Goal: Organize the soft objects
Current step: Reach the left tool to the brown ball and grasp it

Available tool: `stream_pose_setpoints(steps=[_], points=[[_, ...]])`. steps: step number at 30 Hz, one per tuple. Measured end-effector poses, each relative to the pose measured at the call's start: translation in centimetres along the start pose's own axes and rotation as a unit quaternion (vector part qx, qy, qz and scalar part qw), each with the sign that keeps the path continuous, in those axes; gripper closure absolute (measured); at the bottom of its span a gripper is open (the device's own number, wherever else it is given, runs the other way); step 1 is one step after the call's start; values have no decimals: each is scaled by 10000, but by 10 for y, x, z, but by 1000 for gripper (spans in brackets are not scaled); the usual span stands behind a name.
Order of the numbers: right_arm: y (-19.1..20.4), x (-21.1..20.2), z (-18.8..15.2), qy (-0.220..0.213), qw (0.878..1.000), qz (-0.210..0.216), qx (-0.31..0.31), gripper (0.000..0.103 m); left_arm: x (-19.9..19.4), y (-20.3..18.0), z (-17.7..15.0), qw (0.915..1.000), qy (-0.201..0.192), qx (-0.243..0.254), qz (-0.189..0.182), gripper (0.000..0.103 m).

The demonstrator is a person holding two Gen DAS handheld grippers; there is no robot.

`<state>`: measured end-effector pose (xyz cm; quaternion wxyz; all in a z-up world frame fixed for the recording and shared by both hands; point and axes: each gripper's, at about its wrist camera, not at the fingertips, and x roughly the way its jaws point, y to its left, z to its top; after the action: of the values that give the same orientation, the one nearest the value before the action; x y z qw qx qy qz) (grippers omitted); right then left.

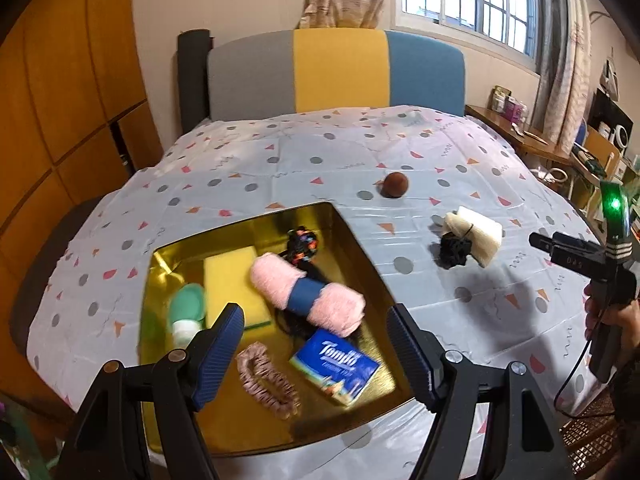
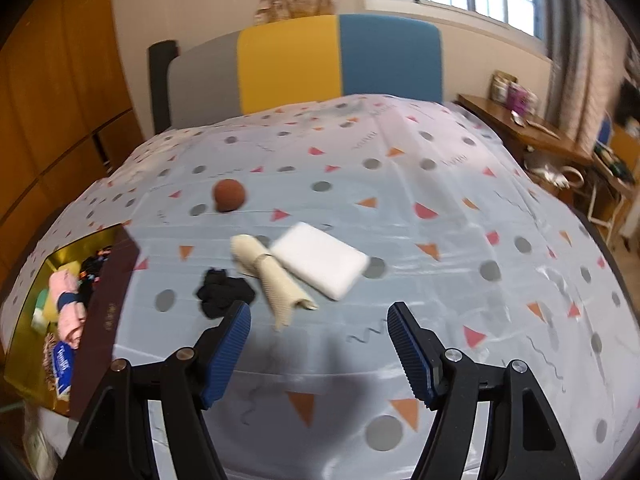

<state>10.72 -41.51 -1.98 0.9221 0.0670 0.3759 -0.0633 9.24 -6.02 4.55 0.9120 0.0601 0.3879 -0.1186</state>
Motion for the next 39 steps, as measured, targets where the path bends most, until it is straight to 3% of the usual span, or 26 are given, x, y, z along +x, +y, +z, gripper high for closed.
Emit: stream_pose_setpoints(steps=[7,11,16,20,25,28,33,39], points=[[-32,10,-4,86,9984,-69,559,31,21,-22,26,9990,226,-58,-381,28],[-38,5,-1,-1,9970,-18,776,28,43,-36,51,9946,492,-316,-858,30],[-42,-1,2,-69,9951,56,981,27,81,-64,89,9902,733,-400,-1122,31],[-45,-4,4,-101,9939,118,1088,26,120,-80,114,9883,943,-453,-1109,35],[-46,-7,6,-131,9930,179,1161,24,178,-87,141,9814,1270,-889,-1129,35],[-44,-7,7,-100,9932,221,1141,24,219,-85,155,9716,1565,-1287,-1222,35],[-46,-6,7,-46,9921,276,1224,24,271,-86,172,9638,1780,-1601,-1173,34],[-49,-3,8,32,9905,375,1321,24,310,-97,182,9613,1897,-1627,-1164,33]])
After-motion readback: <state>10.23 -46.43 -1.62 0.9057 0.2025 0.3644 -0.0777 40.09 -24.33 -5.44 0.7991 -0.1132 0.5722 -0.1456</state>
